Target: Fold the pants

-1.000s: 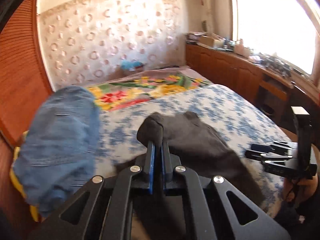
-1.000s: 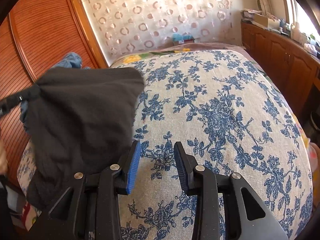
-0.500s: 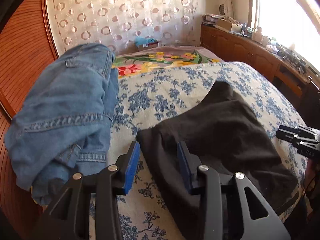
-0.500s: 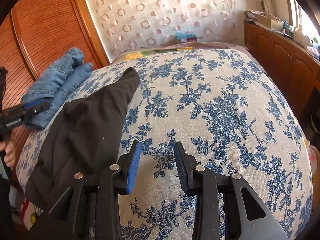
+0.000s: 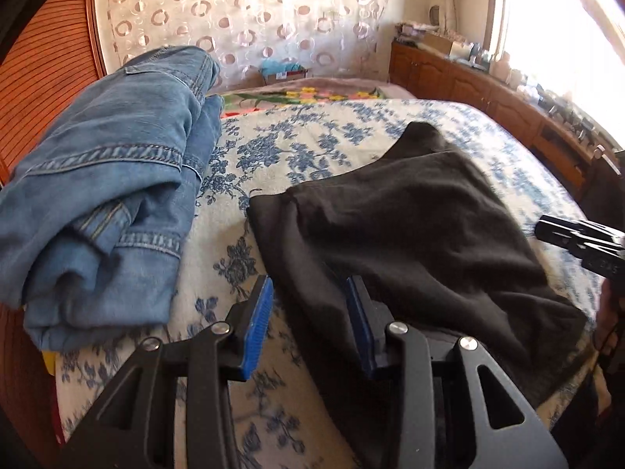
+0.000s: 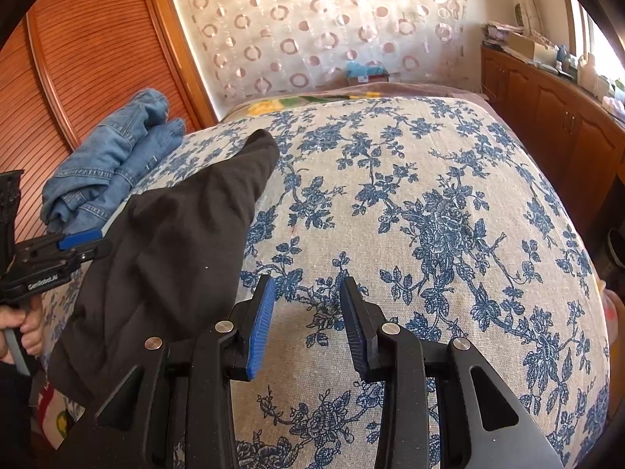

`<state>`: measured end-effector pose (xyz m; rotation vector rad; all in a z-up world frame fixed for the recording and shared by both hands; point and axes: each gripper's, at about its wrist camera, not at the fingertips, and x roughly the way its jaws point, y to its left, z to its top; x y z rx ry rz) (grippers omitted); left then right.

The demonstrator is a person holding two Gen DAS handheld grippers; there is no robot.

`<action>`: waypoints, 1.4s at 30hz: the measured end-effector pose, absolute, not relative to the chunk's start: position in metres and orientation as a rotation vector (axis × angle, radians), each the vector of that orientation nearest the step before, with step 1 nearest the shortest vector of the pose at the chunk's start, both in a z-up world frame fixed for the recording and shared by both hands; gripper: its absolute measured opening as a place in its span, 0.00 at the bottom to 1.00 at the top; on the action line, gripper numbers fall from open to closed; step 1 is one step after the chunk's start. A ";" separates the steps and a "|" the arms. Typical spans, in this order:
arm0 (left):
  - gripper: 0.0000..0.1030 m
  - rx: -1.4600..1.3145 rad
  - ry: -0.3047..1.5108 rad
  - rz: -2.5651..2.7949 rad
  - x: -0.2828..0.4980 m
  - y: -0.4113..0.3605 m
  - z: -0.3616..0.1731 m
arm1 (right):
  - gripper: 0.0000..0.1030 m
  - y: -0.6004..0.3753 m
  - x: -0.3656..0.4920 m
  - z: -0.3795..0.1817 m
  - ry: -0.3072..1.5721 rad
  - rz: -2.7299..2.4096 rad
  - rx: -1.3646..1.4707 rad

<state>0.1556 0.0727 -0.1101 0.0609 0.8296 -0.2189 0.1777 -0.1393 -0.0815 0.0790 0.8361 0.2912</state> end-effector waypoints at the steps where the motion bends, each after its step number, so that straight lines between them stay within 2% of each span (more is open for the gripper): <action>1: 0.37 0.052 0.822 -0.227 0.151 0.072 -0.109 | 0.33 -0.139 0.177 -0.081 0.831 0.296 0.076; 19: 0.37 0.031 0.789 -0.340 0.060 0.059 -0.105 | 0.34 -0.106 0.105 -0.056 0.785 0.492 -0.062; 37: 0.37 0.049 0.816 -0.341 0.060 0.047 -0.118 | 0.35 -0.094 0.080 -0.065 0.814 0.520 -0.121; 38: 0.34 0.049 0.814 -0.347 0.060 0.047 -0.118 | 0.35 -0.094 0.081 -0.066 0.815 0.519 -0.120; 39: 0.22 0.044 0.809 -0.363 0.060 0.046 -0.118 | 0.35 -0.094 0.082 -0.068 0.819 0.515 -0.120; 41: 0.16 0.037 0.807 -0.372 0.060 0.045 -0.117 | 0.35 -0.092 0.083 -0.069 0.822 0.512 -0.123; 42: 0.08 0.040 0.801 -0.370 0.058 0.044 -0.115 | 0.35 -0.092 0.083 -0.070 0.824 0.509 -0.126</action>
